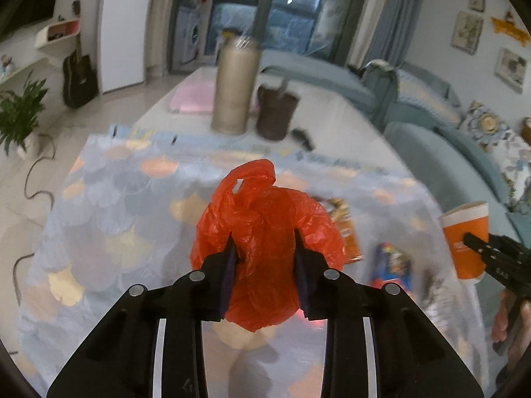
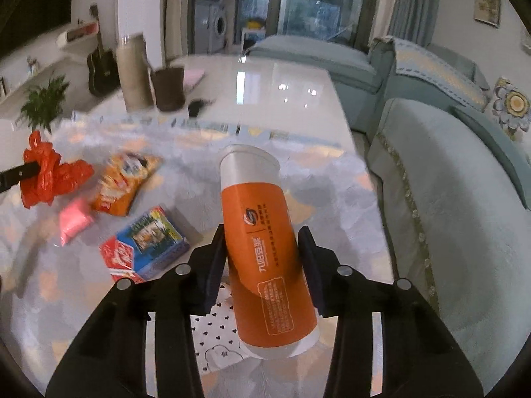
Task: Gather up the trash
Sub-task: 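Grasp the red plastic bag with the left gripper while the right grasps the orange cup, then carry the bag and orange cup to the wastebasket and open both grippers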
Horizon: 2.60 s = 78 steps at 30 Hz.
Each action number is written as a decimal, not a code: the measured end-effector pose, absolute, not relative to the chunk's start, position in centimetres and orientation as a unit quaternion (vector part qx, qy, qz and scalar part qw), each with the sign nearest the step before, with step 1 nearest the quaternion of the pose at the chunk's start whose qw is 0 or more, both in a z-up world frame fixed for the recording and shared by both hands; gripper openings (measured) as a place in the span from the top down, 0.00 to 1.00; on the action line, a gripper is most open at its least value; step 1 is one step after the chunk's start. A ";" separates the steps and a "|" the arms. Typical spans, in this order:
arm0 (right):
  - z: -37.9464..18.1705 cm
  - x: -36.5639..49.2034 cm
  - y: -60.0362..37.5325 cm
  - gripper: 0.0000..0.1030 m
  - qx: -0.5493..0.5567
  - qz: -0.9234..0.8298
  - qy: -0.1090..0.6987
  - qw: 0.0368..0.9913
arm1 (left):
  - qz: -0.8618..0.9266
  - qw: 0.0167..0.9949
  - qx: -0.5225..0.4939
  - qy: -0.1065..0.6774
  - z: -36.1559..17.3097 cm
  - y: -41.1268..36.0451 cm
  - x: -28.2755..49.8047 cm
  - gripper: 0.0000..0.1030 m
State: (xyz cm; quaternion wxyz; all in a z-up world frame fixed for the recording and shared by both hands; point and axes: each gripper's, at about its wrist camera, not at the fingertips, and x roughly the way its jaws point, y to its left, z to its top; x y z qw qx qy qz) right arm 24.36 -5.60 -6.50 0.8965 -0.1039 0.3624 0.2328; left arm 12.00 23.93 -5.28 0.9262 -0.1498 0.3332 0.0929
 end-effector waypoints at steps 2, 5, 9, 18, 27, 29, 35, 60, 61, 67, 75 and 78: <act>-5.1 23.7 -6.8 0.62 -0.086 0.233 0.351 0.903 | 0.078 0.934 -0.146 0.317 -3.6 22.7 11.4 0.72; -3.3 22.6 -8.6 0.62 -0.065 0.233 0.337 0.910 | 0.059 0.942 -0.136 0.300 -1.4 20.6 10.9 0.72; -0.9 20.2 -12.2 0.62 -0.035 0.229 0.319 0.919 | 0.023 0.951 -0.132 0.278 1.2 17.0 10.4 0.72; 1.4 14.7 -24.3 0.62 0.040 0.172 0.295 0.939 | -0.100 0.953 -0.127 0.257 4.1 5.6 11.0 0.72; -1.1 9.8 -33.6 0.62 0.081 0.091 0.298 0.947 | -0.200 0.933 -0.078 0.288 1.1 -9.1 12.2 0.72; -2.9 8.5 -35.5 0.62 0.101 0.071 0.311 0.942 | -0.216 0.928 -0.065 0.298 -0.1 -11.8 12.3 0.72; -9.3 6.1 -40.5 0.62 0.178 0.014 0.356 0.917 | -0.260 0.898 -0.059 0.349 -5.1 -17.2 12.7 0.72; -21.5 6.1 -44.3 0.53 0.267 -0.070 0.463 0.843 | -0.328 0.830 -0.038 0.449 -13.5 -21.2 13.1 0.38; -21.5 6.1 -44.2 0.53 0.266 -0.068 0.463 0.843 | -0.331 0.830 -0.039 0.448 -13.5 -21.2 13.1 0.37; -21.2 6.1 -43.9 0.53 0.262 -0.067 0.459 0.846 | -0.339 0.826 -0.046 0.447 -13.2 -21.4 12.9 0.19; -21.3 5.7 -44.3 0.53 0.269 -0.071 0.457 0.845 | -0.346 0.816 -0.083 0.456 -13.4 -20.3 13.5 0.16; -21.3 5.6 -44.3 0.53 0.269 -0.071 0.457 0.845 | -0.351 0.822 -0.077 0.443 -12.8 -20.1 13.2 0.16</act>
